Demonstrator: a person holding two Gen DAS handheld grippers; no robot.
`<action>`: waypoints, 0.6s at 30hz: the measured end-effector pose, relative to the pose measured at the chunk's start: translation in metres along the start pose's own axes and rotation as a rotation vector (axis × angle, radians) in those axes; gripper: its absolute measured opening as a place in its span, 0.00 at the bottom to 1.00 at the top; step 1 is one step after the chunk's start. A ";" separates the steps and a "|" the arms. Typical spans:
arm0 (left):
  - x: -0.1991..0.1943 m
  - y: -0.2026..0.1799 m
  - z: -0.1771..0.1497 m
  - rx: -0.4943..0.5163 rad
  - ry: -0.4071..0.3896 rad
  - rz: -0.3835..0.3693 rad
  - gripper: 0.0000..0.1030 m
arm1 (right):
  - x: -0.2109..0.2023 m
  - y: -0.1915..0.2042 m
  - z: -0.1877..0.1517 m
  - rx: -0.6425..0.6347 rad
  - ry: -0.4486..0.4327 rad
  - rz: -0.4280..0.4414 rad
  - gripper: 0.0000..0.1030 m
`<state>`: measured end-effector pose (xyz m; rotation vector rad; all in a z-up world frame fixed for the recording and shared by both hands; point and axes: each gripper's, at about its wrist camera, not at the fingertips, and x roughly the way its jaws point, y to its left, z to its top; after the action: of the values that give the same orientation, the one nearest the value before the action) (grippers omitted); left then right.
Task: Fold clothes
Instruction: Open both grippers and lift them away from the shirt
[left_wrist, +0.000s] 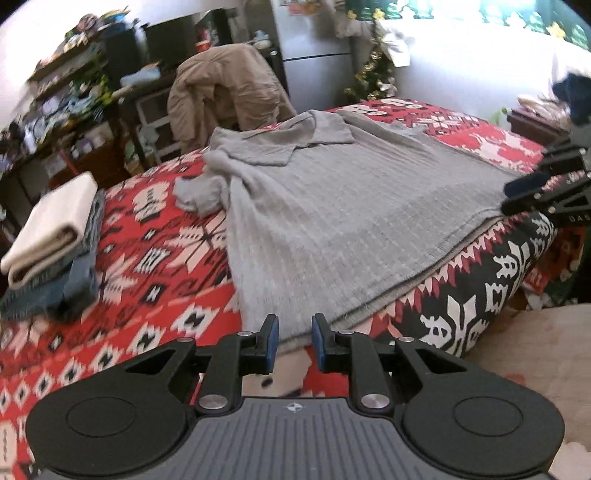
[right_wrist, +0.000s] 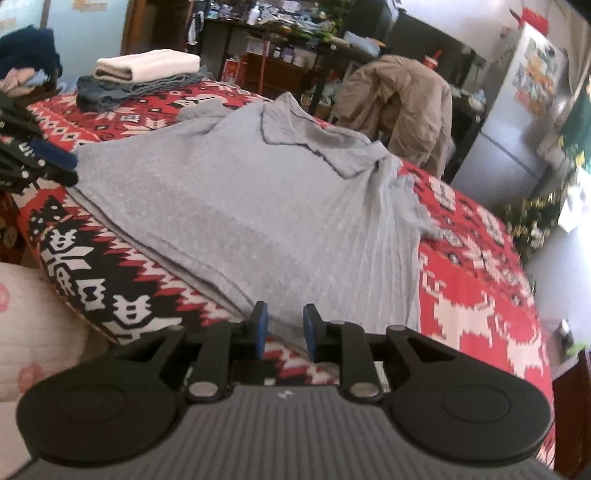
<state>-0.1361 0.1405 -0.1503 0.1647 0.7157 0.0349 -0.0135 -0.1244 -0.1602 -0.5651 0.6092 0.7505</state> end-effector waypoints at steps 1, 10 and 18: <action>-0.003 0.001 -0.001 -0.014 -0.003 0.000 0.20 | -0.001 -0.002 -0.002 0.012 0.006 0.000 0.28; -0.006 0.037 0.010 -0.213 -0.039 -0.003 0.28 | -0.017 -0.021 -0.012 0.101 0.014 -0.032 0.34; 0.018 0.062 0.007 -0.406 0.048 -0.054 0.07 | -0.021 -0.022 -0.014 0.118 0.012 -0.045 0.36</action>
<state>-0.1163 0.2026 -0.1463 -0.2445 0.7462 0.1314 -0.0137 -0.1564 -0.1503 -0.4729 0.6457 0.6649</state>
